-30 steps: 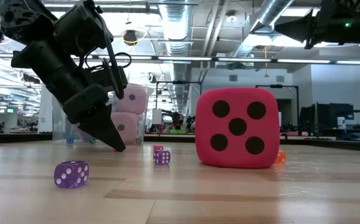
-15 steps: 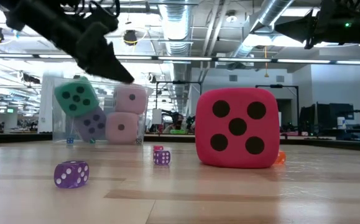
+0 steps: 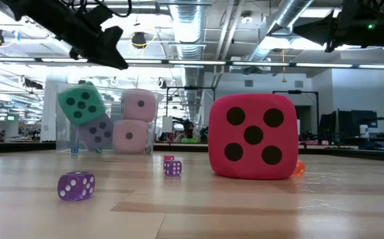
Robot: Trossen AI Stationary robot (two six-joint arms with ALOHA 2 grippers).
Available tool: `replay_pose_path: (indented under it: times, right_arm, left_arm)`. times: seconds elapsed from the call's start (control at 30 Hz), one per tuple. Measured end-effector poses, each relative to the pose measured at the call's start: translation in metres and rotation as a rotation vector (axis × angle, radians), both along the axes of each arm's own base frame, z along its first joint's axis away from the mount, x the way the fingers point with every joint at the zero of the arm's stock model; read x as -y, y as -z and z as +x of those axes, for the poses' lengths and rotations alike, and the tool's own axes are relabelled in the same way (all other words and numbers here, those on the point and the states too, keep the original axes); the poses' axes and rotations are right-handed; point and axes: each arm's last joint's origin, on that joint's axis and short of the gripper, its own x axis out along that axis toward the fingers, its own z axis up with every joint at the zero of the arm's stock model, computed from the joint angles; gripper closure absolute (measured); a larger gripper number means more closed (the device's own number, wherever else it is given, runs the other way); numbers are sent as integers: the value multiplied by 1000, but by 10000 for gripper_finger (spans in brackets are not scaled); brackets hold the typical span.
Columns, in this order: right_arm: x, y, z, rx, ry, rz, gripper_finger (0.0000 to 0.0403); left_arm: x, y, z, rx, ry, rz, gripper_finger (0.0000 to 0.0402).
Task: Pick & Place Dice
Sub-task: Put the left small red dice into the transparent container
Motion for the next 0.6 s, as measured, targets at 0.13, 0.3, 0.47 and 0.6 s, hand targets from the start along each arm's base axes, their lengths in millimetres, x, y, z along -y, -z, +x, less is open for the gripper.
replay_pose_path:
  times: [0.13, 0.3, 0.47, 0.6]
  right_arm:
    - [0, 0, 0, 0, 0, 0, 403]
    - [0, 0, 0, 0, 0, 0, 403]
    - [0, 0, 0, 0, 0, 0, 403]
    - [0, 0, 0, 0, 0, 0, 403]
  left_arm:
    - [-16, -1, -5, 0, -162, 40, 332]
    - [-35, -1, -10, 48, -302, 21, 332]
    - [-44, -1, -14, 108, -370, -8, 324]
    - [-45, -1, -14, 104, -371, -10, 309]
